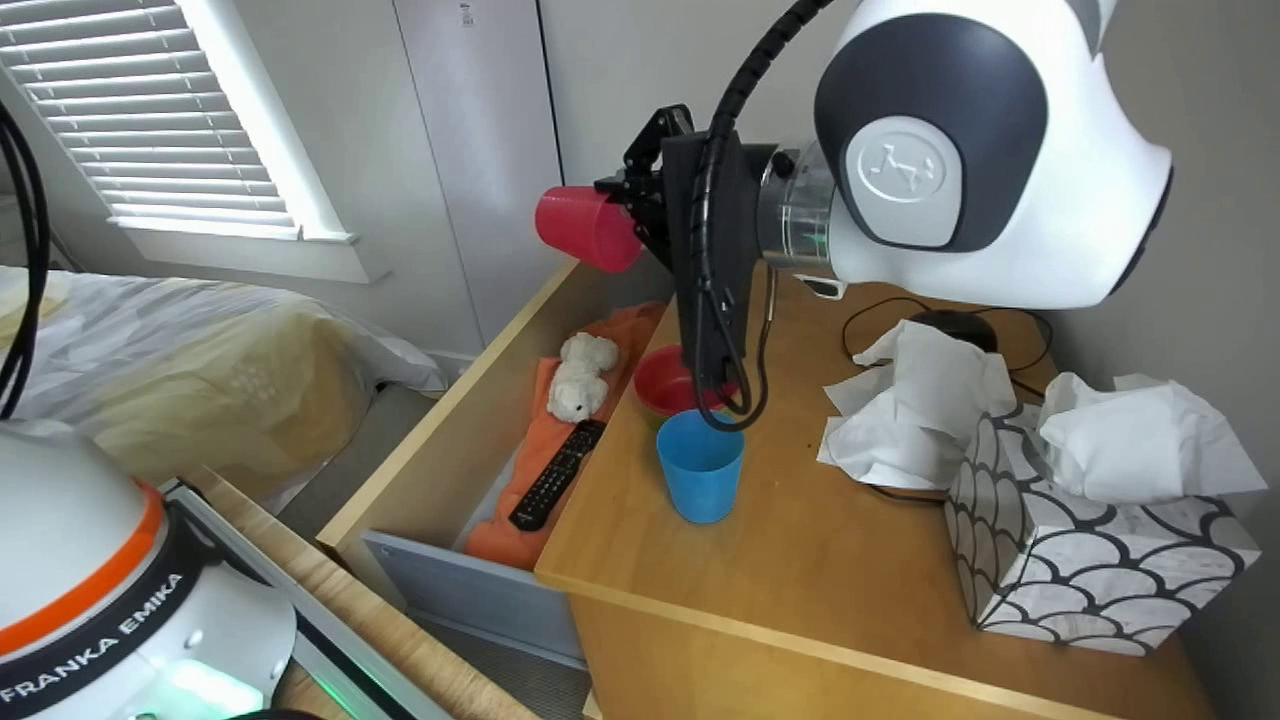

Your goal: Put the contents of the pink cup in the pink bowl

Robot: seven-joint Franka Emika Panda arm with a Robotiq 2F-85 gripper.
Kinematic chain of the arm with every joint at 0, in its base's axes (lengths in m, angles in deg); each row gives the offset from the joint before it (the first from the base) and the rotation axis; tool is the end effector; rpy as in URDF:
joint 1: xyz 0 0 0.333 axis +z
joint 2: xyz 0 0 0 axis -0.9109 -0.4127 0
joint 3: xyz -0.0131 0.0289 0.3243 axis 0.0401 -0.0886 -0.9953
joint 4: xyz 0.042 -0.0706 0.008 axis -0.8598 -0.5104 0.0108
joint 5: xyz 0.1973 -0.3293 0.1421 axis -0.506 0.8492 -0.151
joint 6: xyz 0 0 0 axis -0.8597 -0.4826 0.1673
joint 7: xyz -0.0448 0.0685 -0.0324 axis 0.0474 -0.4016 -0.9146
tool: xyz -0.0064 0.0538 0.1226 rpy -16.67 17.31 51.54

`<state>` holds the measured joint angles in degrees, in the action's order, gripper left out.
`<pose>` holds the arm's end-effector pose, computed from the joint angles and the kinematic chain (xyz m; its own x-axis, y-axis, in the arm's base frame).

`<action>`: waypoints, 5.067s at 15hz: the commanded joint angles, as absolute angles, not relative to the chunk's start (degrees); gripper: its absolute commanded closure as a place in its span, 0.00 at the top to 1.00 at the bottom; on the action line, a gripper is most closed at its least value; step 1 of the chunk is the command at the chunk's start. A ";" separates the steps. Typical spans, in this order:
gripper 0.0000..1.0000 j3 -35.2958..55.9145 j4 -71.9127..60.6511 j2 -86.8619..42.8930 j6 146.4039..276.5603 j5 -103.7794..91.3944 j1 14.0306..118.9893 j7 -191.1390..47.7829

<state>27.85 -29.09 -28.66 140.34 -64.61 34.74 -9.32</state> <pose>0.3956 -0.2894 0.2720 0.9868 -0.1461 -0.0705 -0.0865 -0.1065 -0.9905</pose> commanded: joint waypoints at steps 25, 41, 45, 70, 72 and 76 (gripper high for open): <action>0.01 26.00 -21.32 -40.85 129.92 -74.72 31.16 -10.03; 0.01 28.39 -24.61 -28.84 142.05 -67.18 39.57 -15.29; 0.01 27.39 -24.63 -23.96 154.35 -64.20 43.09 -18.47; 0.01 22.98 -34.99 -24.27 219.69 6.21 59.51 -68.02; 0.01 22.97 -34.70 -24.95 218.91 10.42 59.98 -71.10; 0.01 21.11 -35.02 -25.37 219.08 10.41 59.41 -71.39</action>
<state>21.64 -34.64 -25.25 219.44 9.36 59.06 -70.01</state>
